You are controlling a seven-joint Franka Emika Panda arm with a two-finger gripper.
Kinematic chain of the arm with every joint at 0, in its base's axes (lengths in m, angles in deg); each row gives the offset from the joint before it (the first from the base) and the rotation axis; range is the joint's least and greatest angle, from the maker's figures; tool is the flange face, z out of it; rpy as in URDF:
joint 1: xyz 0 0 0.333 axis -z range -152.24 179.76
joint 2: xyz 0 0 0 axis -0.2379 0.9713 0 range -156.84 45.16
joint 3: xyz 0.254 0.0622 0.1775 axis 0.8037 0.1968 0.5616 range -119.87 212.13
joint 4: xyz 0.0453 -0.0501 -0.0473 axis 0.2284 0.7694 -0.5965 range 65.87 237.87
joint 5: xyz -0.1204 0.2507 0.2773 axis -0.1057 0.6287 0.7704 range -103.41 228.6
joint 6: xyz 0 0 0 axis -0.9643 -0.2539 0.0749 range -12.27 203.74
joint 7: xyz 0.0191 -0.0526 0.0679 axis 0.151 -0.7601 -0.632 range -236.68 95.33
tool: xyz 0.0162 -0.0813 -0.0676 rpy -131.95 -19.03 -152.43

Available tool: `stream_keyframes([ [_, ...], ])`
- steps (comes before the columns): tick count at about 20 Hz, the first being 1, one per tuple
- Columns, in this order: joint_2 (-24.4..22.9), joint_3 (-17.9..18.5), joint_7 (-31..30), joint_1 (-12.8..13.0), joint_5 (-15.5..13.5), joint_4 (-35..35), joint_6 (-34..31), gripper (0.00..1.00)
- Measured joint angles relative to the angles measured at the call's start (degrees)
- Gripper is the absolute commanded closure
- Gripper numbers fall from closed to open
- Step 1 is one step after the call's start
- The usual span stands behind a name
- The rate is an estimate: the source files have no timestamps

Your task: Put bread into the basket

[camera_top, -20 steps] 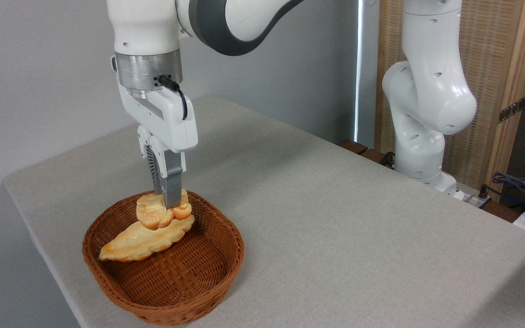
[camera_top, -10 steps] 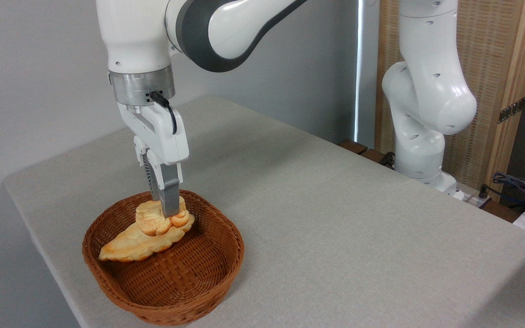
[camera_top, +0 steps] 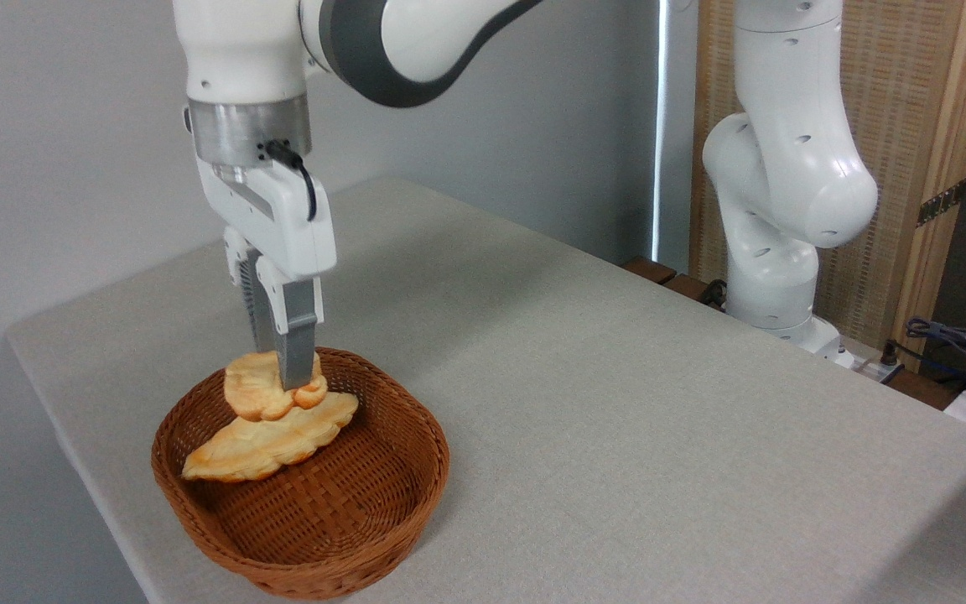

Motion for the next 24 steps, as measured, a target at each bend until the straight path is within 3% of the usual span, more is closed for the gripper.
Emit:
stream_keyframes([
  [24, -0.2, -1.6, -3.7, 0.0, 0.0, -1.4, -7.8, 0.00],
])
